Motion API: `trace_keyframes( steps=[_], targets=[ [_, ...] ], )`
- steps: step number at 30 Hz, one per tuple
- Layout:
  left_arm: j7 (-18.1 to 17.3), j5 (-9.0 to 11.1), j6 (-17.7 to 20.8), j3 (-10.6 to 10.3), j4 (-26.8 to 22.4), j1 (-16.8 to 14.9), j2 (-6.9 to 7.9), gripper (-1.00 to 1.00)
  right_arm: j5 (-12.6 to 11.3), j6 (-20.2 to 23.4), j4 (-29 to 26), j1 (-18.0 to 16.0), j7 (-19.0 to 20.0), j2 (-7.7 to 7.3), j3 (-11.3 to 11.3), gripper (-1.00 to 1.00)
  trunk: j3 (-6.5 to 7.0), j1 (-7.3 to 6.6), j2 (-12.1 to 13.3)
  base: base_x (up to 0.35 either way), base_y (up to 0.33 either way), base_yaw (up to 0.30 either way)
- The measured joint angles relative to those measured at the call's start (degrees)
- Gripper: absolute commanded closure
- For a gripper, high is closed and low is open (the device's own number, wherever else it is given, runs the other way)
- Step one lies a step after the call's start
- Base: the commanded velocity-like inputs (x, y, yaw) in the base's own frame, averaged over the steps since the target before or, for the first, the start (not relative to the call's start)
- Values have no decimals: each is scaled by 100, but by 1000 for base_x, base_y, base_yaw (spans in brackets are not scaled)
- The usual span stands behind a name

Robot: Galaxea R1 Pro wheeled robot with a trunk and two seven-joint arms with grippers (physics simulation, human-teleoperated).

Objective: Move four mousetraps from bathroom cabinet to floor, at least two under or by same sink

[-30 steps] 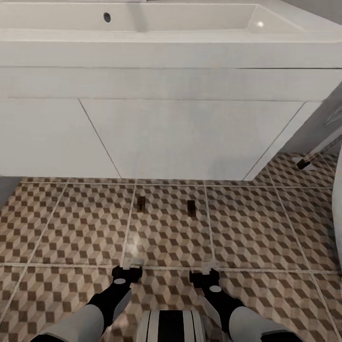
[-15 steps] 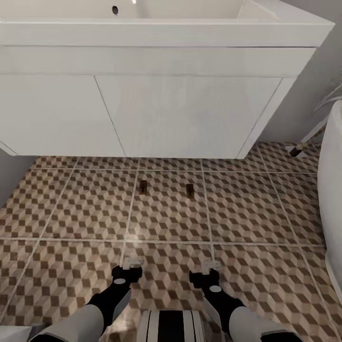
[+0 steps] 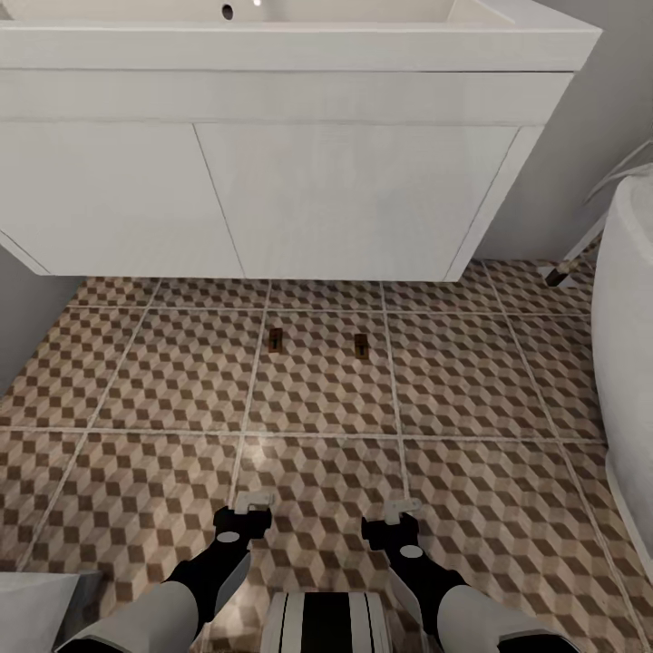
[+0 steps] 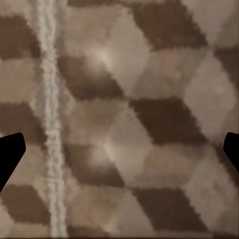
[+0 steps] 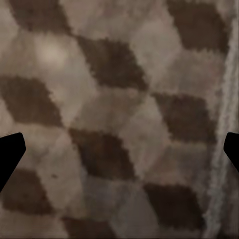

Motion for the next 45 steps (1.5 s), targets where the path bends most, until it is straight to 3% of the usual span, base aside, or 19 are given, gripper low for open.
trace_keyframes(
  steps=[23, 34, 45],
  targets=[
    [-35, -2, 3, -20, 52, 0, 17, -100, 0, -1, 0, 0, 0, 5, 5, -100, 0, 0, 0, -5, 0, 0],
    [-791, 16, 113, 4, 176, -1, 52, -100, 5, 6, 0, 0, 0, 0, 9, -100, 0, 0, 0, 0, 0, 0],
    [-979, 25, 151, 13, 209, -1, 85, -100, 7, 7, 0, 0, -2, -5, 15, -100, 0, 0, 0, 0, 0, 0]
  ],
)
